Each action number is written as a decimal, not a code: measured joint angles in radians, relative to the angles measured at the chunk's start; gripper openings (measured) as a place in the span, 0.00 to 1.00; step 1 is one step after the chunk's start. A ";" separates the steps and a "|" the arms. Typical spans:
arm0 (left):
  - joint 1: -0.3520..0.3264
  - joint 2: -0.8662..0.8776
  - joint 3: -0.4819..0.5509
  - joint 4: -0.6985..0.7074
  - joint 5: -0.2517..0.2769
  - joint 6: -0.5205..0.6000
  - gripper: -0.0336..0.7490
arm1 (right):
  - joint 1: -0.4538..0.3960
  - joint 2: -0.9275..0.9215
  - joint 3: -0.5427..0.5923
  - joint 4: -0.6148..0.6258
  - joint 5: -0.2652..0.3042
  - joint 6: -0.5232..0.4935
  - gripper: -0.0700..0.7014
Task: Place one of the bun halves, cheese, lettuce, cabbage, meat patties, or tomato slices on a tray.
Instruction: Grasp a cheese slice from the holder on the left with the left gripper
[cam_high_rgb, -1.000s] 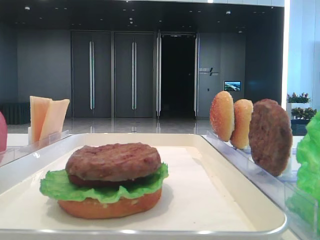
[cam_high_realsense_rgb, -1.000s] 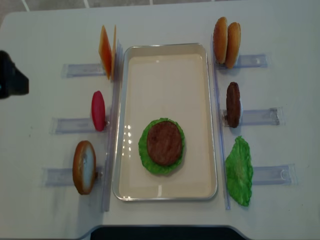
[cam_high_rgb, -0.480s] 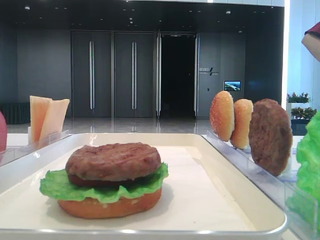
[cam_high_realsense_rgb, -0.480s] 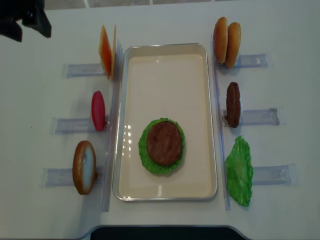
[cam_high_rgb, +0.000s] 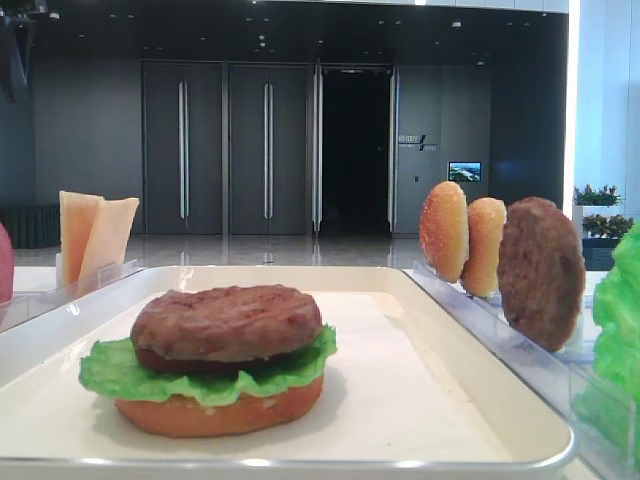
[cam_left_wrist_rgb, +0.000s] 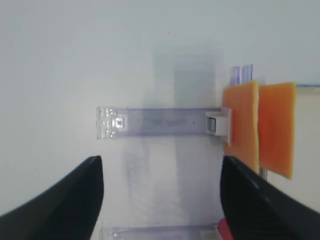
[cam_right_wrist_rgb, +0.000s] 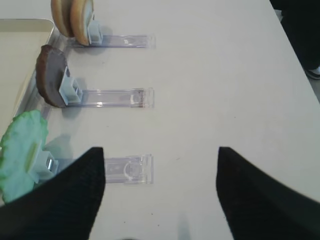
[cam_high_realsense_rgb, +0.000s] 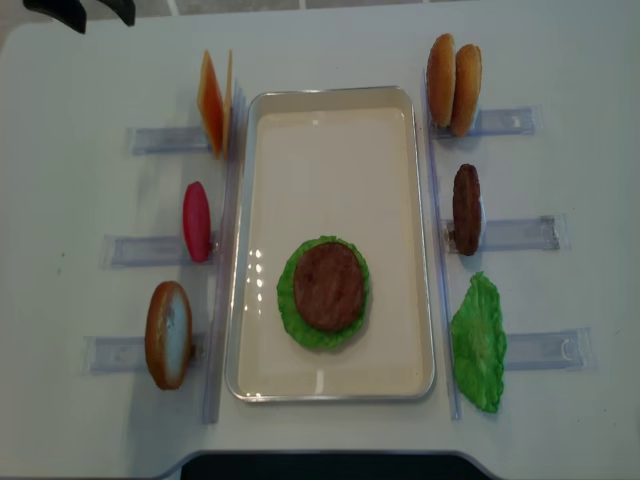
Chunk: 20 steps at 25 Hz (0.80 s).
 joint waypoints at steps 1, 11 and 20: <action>0.000 0.017 -0.016 0.000 0.000 0.000 0.75 | 0.000 0.000 0.000 0.000 0.000 0.000 0.72; -0.027 0.053 -0.042 0.032 0.000 -0.028 0.74 | 0.000 0.000 0.000 0.000 0.000 0.000 0.72; -0.174 0.090 -0.044 0.114 0.000 -0.142 0.74 | 0.000 0.000 0.000 0.000 0.000 0.000 0.71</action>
